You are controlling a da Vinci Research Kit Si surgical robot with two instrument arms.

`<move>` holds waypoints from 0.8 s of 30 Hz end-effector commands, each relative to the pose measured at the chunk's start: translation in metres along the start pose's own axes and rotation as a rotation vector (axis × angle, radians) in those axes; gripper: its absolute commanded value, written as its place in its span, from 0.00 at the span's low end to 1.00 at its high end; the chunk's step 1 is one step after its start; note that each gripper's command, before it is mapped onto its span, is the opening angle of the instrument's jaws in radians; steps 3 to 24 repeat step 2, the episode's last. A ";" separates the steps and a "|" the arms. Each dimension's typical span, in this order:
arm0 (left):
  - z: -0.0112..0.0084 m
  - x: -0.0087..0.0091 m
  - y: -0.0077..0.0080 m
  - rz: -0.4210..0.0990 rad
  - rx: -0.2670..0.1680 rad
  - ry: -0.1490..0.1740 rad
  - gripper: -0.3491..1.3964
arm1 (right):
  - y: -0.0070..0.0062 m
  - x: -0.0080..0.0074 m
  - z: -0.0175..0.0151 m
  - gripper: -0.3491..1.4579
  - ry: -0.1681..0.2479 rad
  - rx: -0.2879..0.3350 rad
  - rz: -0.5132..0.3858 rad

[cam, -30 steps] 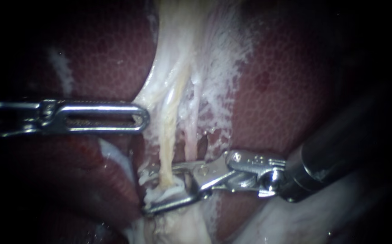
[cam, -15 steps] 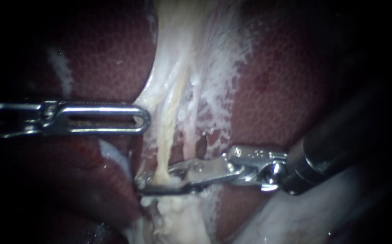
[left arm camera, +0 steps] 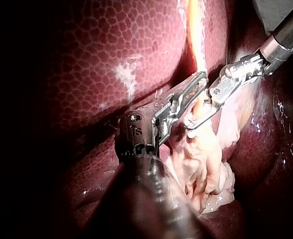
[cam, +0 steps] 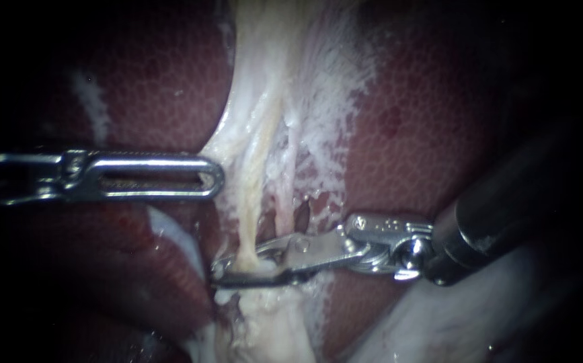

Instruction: Clipping second clip left tube

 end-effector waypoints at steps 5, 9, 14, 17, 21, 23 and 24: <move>0.0001 0.0000 0.0000 0.000 -0.001 0.000 0.00 | 0.0000 0.0000 0.0000 0.00 0.000 -0.002 0.001; 0.0001 0.0000 0.0000 0.000 -0.001 0.000 0.00 | 0.0000 0.0000 0.0000 0.00 0.000 -0.002 0.001; 0.0001 0.0000 0.0000 0.000 -0.001 0.000 0.00 | 0.0000 0.0000 0.0000 0.00 0.000 -0.002 0.001; 0.0001 0.0000 0.0000 0.000 -0.001 0.000 0.00 | 0.0000 0.0000 0.0000 0.00 0.000 -0.002 0.001; 0.0001 0.0000 0.0000 0.000 -0.001 0.000 0.00 | 0.0000 0.0000 0.0000 0.00 0.000 -0.002 0.001; 0.0001 0.0000 0.0000 0.000 -0.001 0.000 0.00 | 0.0000 0.0000 0.0000 0.00 0.000 -0.002 0.001; 0.0001 0.0000 0.0000 0.000 -0.001 0.000 0.00 | 0.0000 0.0000 0.0000 0.00 0.000 -0.002 0.001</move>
